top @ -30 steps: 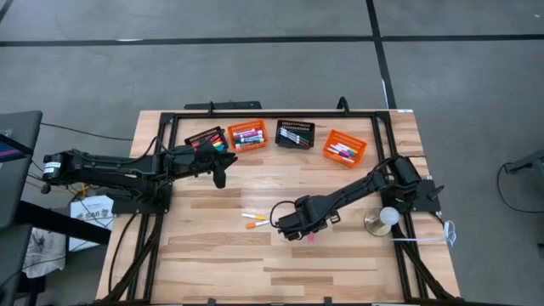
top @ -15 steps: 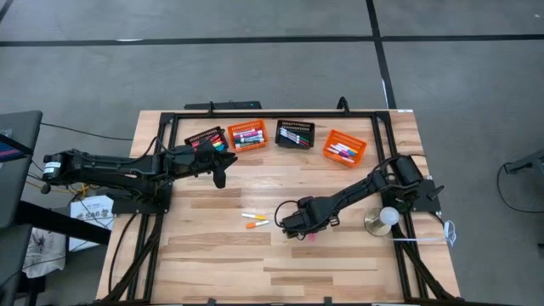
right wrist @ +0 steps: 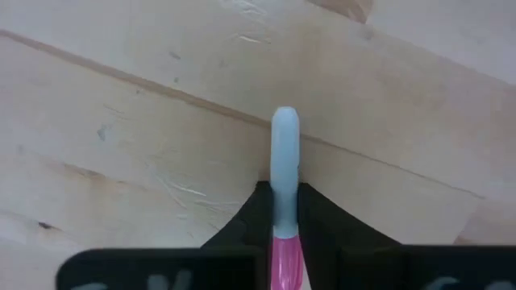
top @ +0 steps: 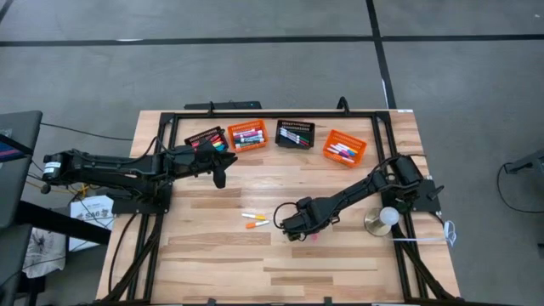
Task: Pick & Place Markers
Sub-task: Put the pink small highlighter pen into the left orange bin
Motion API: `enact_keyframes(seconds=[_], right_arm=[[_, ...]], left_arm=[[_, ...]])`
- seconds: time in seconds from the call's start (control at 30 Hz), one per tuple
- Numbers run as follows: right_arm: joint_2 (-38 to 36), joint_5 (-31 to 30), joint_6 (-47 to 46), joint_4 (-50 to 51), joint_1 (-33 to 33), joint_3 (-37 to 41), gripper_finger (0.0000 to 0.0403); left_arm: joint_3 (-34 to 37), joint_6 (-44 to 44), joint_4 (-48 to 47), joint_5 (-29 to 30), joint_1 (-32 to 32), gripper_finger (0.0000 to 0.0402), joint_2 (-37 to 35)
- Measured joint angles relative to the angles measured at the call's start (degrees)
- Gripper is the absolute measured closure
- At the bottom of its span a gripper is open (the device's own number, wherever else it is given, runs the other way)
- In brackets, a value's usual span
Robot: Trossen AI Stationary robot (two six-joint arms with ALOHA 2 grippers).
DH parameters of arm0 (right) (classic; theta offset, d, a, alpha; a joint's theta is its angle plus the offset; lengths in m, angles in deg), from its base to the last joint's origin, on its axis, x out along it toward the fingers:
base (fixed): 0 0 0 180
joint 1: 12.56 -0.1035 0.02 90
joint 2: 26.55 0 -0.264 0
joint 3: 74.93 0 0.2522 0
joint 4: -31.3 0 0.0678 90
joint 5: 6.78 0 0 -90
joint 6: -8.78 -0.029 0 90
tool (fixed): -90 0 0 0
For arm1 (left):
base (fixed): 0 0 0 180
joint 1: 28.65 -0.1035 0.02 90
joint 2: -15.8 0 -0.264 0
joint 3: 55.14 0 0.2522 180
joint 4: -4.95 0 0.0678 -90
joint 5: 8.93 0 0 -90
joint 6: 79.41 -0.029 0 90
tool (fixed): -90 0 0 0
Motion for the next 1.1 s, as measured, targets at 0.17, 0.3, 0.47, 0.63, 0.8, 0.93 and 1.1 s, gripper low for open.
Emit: enact_keyframes(seconds=[0.17, 0.3, 0.47, 0.63, 0.8, 0.93, 1.1], right_arm=[[-0.07, 0.18, 3.38, 0.05, 0.91, 0.04, 0.0374], [-0.34, 0.44, 4.91, 0.62, 1.51, 0.02, 0.0357], [-0.23, -0.40, 9.03, 3.52, 2.09, -0.85, 0.0364], [0.12, -3.54, 11.80, 10.83, 3.17, -2.52, 0.0370], [0.08, -4.52, 14.71, 20.17, 4.86, -5.11, 0.0361], [0.01, -7.15, 19.34, 28.86, 5.96, -7.87, 0.0366], [-0.21, -14.34, 24.75, 40.71, 8.71, -10.32, 0.0370]], left_arm=[[0.00, 0.00, 0.00, 0.00, 0.00, 0.0321, 0.00], [0.02, 0.00, 0.00, 0.00, 0.00, 0.0321, 0.00], [0.02, 0.00, 0.02, 0.00, 0.00, 0.0321, 0.02], [0.01, 0.00, 0.08, 0.00, 0.00, 0.0321, 0.01], [0.00, 0.15, 0.18, 0.00, 0.00, 0.0321, 0.00], [0.01, 0.17, 0.28, 0.00, 0.00, 0.0321, 0.00], [0.00, 0.17, 0.89, 0.00, 0.00, 0.0321, 0.01]])
